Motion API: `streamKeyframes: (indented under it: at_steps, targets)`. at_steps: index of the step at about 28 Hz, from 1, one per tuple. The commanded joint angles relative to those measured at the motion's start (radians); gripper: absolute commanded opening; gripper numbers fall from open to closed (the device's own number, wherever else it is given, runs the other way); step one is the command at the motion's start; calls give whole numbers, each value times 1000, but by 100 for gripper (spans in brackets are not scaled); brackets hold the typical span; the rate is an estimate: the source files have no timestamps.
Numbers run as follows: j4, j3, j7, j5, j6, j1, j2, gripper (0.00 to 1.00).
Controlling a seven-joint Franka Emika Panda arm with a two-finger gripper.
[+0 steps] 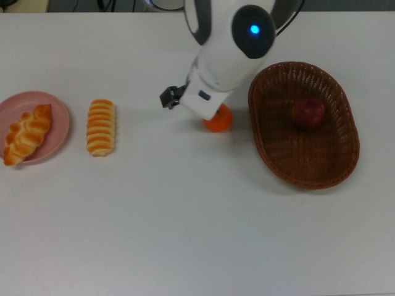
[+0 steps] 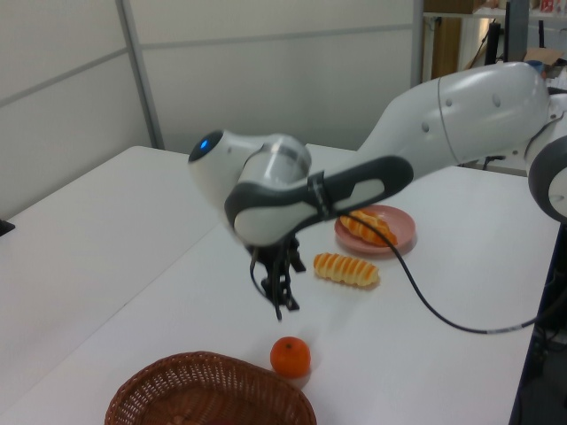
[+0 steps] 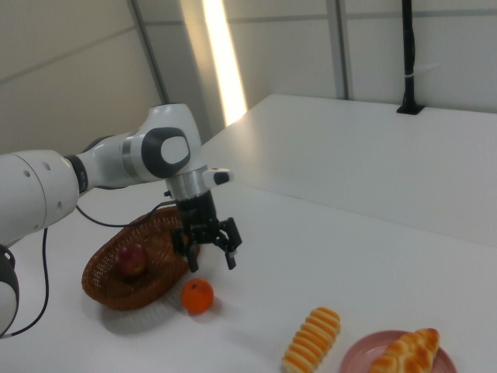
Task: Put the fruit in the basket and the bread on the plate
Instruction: 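Move the gripper to the orange and close around it, then lift the orange and lower it into the basket, release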
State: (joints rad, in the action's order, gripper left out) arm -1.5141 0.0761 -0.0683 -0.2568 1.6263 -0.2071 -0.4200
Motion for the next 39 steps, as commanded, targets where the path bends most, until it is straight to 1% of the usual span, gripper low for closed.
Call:
streamKeyframes:
  at_steps: [1,2,3,7,12,15,18,21,23,24,29,39]
  targets:
    - [-34,-15,12,25,-2,-58,-16,100]
    - [-34,-13,12,28,-2,-66,-19,100]
    - [-44,-3,10,37,1,-78,-22,100]
    - [-57,24,15,45,1,-84,-42,100]
    - [-57,36,36,44,4,-95,-68,100]
    - [-55,36,38,36,27,-98,-85,100]
    - [-57,34,48,31,84,-98,-92,100]
    - [-55,33,70,24,150,-94,-115,100]
    - [-55,31,71,11,171,-92,-124,100]
    - [-55,31,76,-2,185,-92,-134,100]
    - [-55,31,93,-36,202,-91,-151,100]
    - [-52,25,91,-42,204,-75,-149,100]
